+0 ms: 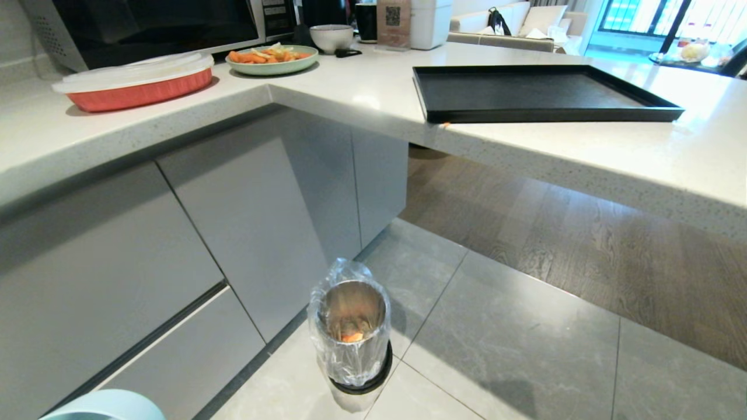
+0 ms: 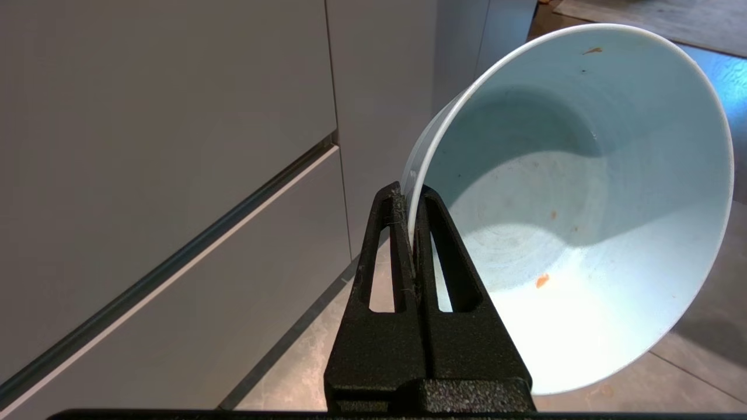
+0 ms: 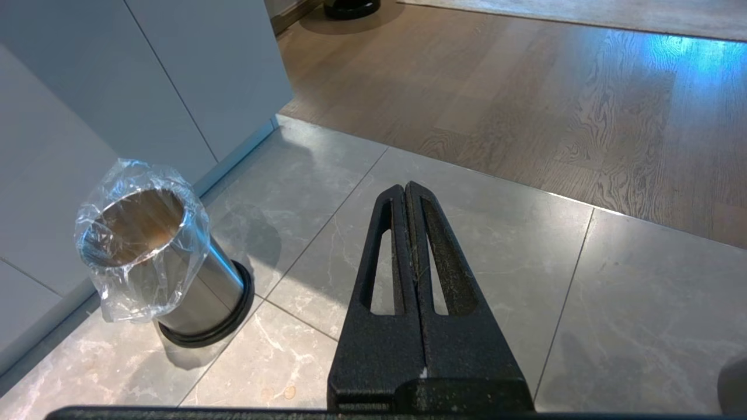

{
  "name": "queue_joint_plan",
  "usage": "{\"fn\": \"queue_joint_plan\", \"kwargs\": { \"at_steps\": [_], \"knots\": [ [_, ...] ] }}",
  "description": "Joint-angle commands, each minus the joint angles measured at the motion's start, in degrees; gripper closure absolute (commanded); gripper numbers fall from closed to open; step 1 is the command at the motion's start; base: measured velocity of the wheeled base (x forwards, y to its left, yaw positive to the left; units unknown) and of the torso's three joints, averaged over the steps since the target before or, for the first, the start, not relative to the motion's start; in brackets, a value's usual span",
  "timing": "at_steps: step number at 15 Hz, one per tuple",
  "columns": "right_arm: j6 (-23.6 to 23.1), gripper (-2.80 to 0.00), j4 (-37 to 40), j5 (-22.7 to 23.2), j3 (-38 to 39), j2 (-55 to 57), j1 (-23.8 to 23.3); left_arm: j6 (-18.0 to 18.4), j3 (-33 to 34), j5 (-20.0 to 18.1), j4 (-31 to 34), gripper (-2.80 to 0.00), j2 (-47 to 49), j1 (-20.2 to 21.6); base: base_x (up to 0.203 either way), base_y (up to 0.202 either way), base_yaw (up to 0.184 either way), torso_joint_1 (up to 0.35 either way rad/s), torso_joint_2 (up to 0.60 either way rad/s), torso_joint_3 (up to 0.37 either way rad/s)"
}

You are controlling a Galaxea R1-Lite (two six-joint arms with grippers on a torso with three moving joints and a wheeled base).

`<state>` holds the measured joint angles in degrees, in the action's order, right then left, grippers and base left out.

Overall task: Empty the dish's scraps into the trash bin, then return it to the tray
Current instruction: Put the bowl back to the table

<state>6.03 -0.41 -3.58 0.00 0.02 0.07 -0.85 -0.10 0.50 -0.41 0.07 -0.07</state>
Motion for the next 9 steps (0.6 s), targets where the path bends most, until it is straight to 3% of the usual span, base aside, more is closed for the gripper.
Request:
{"fn": "queue_joint_plan", "kwargs": {
  "at_steps": [1, 9],
  "knots": [
    [0.03, 0.0, -0.02, -0.02, 0.0, -0.02, 0.01, -0.11, 0.01, 0.03, -0.02, 0.0, 0.01, -0.01, 0.0, 0.0, 0.0, 0.0, 0.0, 0.0],
    [0.03, 0.0, -0.02, -0.02, 0.0, -0.02, 0.01, -0.29, 0.01, 0.03, -0.02, 0.0, 0.01, -0.01, 0.0, 0.0, 0.0, 0.001, 0.0, 0.027]
  ]
}}
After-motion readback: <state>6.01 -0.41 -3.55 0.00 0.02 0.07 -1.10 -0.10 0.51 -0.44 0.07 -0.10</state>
